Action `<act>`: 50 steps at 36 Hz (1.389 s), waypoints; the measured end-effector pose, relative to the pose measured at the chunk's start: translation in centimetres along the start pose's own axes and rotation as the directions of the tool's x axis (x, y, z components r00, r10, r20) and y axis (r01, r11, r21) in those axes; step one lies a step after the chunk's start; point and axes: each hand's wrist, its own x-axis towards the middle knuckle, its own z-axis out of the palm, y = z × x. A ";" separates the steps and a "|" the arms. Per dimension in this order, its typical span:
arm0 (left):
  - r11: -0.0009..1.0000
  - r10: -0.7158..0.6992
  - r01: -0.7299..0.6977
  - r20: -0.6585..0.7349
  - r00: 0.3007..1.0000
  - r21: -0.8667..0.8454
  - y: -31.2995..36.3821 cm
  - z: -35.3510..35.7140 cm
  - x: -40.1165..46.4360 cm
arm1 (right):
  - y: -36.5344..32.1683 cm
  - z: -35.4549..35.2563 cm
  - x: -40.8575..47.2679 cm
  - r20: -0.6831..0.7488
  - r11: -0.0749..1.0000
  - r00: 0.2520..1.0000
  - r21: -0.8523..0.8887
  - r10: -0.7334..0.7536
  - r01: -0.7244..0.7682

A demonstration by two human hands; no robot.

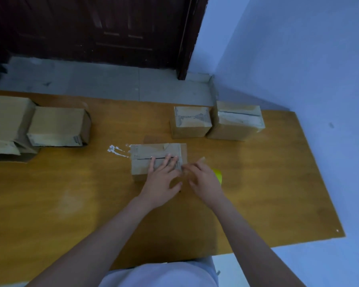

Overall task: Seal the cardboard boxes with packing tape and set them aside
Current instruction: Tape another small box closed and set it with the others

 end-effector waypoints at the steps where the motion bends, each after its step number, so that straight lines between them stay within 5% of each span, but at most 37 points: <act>1: 1.000 -0.010 0.009 0.022 1.000 0.006 0.0 -0.1 0.0 | -0.1 0.0 -0.2 -0.039 0.999 0.999 -0.034 -0.015 0.013; 6: 0.998 -0.040 0.041 0.033 0.999 -0.046 0.4 -0.3 0.2 | -0.5 -0.2 -0.5 -0.078 0.993 0.997 -0.113 0.005 -0.014; 17: 0.993 -0.048 0.053 0.048 0.998 -0.106 0.5 -0.6 0.1 | -0.8 0.9 0.8 0.008 0.936 0.954 0.190 0.301 -0.297; 26: 0.942 -0.104 0.122 0.074 0.992 -0.312 0.7 -1.4 0.3 | -0.7 0.6 -0.3 -0.020 0.998 0.998 0.038 0.057 -0.056; 32: 0.946 -0.121 0.121 0.018 0.992 -0.300 0.7 -1.2 0.6 | -0.6 1.0 -0.9 -0.061 0.992 0.995 -0.100 -0.079 0.072; 43: 0.996 0.053 -0.054 0.021 0.998 0.069 -0.6 -0.2 0.0 | -0.9 2.8 -0.8 -0.097 0.986 0.994 -0.166 -0.044 0.027; 50: 0.997 0.041 -0.041 0.014 0.999 0.058 -0.6 -0.2 0.4 | -1.6 3.1 -0.7 -0.135 0.977 0.991 -0.214 -0.019 -0.010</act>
